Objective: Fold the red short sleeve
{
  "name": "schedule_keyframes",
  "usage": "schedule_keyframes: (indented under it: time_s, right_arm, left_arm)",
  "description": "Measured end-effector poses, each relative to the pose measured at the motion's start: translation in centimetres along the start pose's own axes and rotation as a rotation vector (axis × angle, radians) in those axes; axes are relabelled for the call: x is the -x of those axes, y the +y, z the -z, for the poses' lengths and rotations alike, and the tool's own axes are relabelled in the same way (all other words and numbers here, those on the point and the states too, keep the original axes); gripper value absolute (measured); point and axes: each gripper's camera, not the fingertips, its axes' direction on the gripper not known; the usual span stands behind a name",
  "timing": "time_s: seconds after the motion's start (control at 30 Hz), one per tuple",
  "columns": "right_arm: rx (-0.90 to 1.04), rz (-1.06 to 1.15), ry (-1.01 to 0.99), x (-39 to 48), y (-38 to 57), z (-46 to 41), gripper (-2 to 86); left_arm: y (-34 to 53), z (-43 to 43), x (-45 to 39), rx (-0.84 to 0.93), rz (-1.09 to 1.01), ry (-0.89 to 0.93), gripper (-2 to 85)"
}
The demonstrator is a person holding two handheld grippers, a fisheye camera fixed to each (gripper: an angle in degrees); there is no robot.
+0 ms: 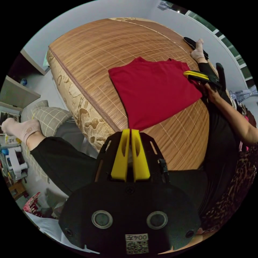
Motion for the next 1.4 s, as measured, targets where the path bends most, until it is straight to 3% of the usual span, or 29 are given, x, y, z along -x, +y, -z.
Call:
schedule_keyframes:
  time_s: [0.2, 0.4, 0.5, 0.7, 0.8, 1.0, 1.1, 1.2, 1.4]
  right_arm:
    - [0.001, -0.001, -0.001, -1.1, -0.2, 0.3, 4.0]
    - [0.002, -0.005, -0.003, -2.3, -0.4, 0.8, 3.7]
    - [0.000, -0.010, -0.012, -3.1, -0.4, 1.1, 3.7]
    - [-0.001, -0.014, -0.020, -4.7, -0.5, 1.9, 3.7]
    - [-0.001, -0.031, -0.034, -5.8, -0.5, 2.4, 3.5]
    - [-0.006, -0.077, -0.103, -8.4, -0.6, 3.7, 2.9]
    - [-0.091, -0.190, -0.202, -11.2, -0.1, 5.9, 3.1]
    - [-0.186, -0.322, -0.168, -14.4, 0.7, 8.1, 4.3]
    - [-0.121, -0.509, -0.265, -18.9, 1.1, 7.5, 8.6]
  left_arm:
    - [-0.1, 2.1, 0.5, -0.024, 0.012, -0.053, 3.1]
    - [-1.4, 5.9, 0.2, -0.406, 0.076, 0.018, 5.6]
    - [-4.6, 3.9, -1.1, -0.481, 0.057, -0.015, 6.5]
    - [-9.2, -1.8, 1.4, -0.392, 0.211, -0.085, 4.9]
    - [-8.6, -2.5, 3.6, -0.433, 0.281, -0.031, 3.0]
    - [-8.6, -3.4, 4.4, -0.447, 0.274, -0.037, 1.8]
    - [-8.6, -3.7, 5.1, -0.454, 0.278, -0.016, 1.7]
    - [-8.7, -4.1, 5.4, -0.457, 0.277, -0.017, 1.6]
    - [-9.1, -4.8, 5.4, -0.457, 0.271, -0.045, 1.5]
